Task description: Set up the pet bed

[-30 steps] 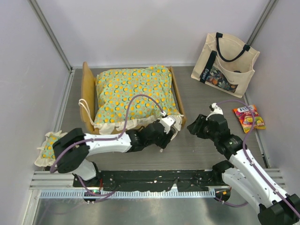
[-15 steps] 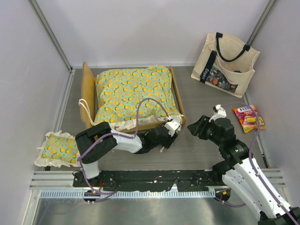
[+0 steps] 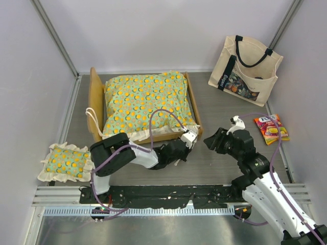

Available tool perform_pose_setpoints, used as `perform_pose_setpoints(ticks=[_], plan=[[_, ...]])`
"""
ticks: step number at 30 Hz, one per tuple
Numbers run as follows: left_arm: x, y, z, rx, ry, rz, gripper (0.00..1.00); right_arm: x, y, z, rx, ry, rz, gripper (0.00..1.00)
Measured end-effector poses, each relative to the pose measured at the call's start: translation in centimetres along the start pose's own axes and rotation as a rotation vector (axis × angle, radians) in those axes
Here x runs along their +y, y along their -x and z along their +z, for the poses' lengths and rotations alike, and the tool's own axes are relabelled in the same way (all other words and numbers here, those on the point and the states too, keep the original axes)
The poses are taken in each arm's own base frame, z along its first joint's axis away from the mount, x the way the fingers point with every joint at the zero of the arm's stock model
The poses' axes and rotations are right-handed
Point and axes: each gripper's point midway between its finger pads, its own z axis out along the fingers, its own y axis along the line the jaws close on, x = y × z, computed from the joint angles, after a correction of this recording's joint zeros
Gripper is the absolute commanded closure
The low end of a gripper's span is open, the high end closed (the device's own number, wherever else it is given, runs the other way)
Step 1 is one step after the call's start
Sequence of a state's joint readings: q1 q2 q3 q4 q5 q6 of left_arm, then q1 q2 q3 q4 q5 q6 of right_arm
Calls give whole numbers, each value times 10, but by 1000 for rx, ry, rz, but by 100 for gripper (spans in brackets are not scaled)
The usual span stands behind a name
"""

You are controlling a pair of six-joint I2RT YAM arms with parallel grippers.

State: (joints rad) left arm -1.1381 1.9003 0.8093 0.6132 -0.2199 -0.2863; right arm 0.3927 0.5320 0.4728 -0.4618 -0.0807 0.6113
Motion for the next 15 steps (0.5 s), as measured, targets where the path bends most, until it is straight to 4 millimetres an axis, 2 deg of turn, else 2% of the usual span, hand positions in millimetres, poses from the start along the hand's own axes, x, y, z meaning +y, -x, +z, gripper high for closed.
perform_pose_setpoints(ticks=[4,9,12,15], plan=[[-26,-7,-8,31,-62,1,100,-4,-3,6,24,-21,-2,50],[-78,-25,-34,138,-220,-1,100,-11,-12,16,74,-58,3,50],[-92,-28,-45,169,-263,-28,100,-13,-14,18,86,-68,6,51],[-96,-26,-52,179,-282,-65,100,-13,-16,19,89,-67,20,53]])
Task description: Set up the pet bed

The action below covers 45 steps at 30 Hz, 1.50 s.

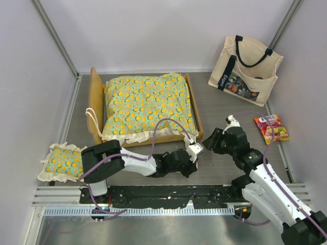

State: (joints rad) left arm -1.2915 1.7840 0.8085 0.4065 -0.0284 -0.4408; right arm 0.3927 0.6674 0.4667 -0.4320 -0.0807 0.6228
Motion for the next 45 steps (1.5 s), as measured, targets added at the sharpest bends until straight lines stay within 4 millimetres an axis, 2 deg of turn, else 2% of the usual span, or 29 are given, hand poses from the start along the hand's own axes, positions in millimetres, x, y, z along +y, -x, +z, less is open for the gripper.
perform_pose_setpoints(ticks=[4,10,17,22,30,37,43,45], plan=[[1,-3,-7,-1,5,-35,100,-5,-16,4,36,4,41,56],[8,-6,-29,-37,28,-86,100,-22,-61,11,125,14,137,57],[5,-1,-32,-60,21,-105,100,-27,-94,27,206,59,231,56],[5,0,-32,-65,19,-110,100,-10,-91,38,191,164,280,54],[5,3,-32,-72,13,-116,100,12,-76,39,145,286,309,52],[4,3,-29,-76,2,-119,100,18,-76,41,160,321,316,53],[2,6,-28,-87,-13,-120,100,20,-89,44,217,324,314,57],[0,8,-28,-94,-20,-121,100,21,-94,46,240,327,310,67]])
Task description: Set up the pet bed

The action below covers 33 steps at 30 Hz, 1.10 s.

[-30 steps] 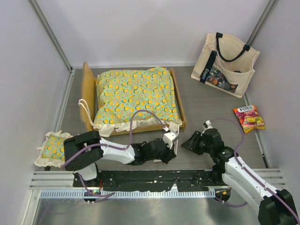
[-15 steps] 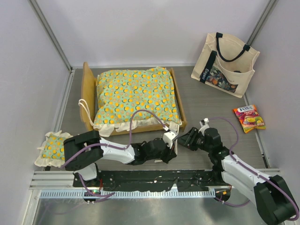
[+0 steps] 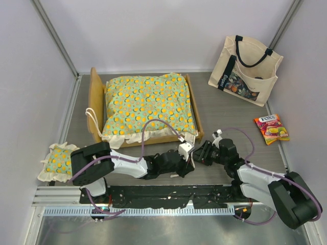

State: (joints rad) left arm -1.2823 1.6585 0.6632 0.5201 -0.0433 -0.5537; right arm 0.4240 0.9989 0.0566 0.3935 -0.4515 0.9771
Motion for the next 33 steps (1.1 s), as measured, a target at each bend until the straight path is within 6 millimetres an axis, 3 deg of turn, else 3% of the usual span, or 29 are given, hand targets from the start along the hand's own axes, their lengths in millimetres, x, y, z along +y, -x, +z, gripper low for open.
perform_pose_setpoints(ticks=[2,4,7,9,12,18,21,25,28,33], plan=[[-1,2,0,-7,-6,-1,100,-1,-4,2,22,2,0,87],[-2,2,0,-9,-7,-1,95,0,-7,3,35,7,0,99],[-1,2,0,-9,-3,-2,83,1,-7,3,30,10,-6,99],[3,1,-1,-5,17,-6,65,-2,-3,1,6,-12,-20,99],[10,3,-10,4,61,5,49,-4,9,-5,-61,-62,-64,99],[22,41,-47,-70,176,43,31,1,35,-21,-173,-146,-143,99],[37,68,-60,-115,270,60,31,-11,34,-27,-164,-226,-154,99],[63,104,-58,-146,355,39,35,-22,23,-35,-128,-300,-151,99],[83,122,-43,-136,394,14,38,-17,20,-39,-110,-321,-163,99],[94,128,-7,-66,384,0,52,0,16,-43,-89,-333,-199,99]])
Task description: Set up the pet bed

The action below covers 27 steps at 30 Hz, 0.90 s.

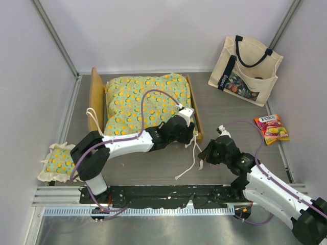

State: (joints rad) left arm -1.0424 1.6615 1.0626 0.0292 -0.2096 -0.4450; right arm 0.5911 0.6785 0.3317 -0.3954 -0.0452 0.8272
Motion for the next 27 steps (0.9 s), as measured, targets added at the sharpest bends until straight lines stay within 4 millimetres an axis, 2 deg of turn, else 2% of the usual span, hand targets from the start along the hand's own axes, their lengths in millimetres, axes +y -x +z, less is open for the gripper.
perform_pose_setpoints(ticks=[1,2,4,5,8,13,16,21,23,25,27], plan=[[-1,1,6,11,-6,-1,57,2,-1,-1,6,-5,-8,99],[-2,2,11,20,-16,-3,67,3,-2,-1,14,-18,-20,99],[-3,3,16,37,-36,-14,74,3,-5,-1,28,-41,-39,99],[-4,6,16,36,-49,-16,83,3,-7,-1,33,-52,-44,99],[-5,15,17,25,-78,-39,90,2,-12,-1,42,-68,-53,99],[9,28,20,10,-73,-83,100,-4,-20,-3,68,-95,-56,99],[14,37,25,-10,-69,-99,100,-5,-23,-4,77,-103,-56,99],[11,43,37,-50,-89,-149,90,-6,-25,-2,84,-110,-44,99],[8,42,43,-54,-105,-161,85,-7,-26,-1,86,-112,-41,99],[6,38,49,-50,-125,-174,85,-8,-27,-1,87,-113,-36,99],[3,35,53,-47,-142,-181,77,-8,-28,-1,88,-112,-35,99]])
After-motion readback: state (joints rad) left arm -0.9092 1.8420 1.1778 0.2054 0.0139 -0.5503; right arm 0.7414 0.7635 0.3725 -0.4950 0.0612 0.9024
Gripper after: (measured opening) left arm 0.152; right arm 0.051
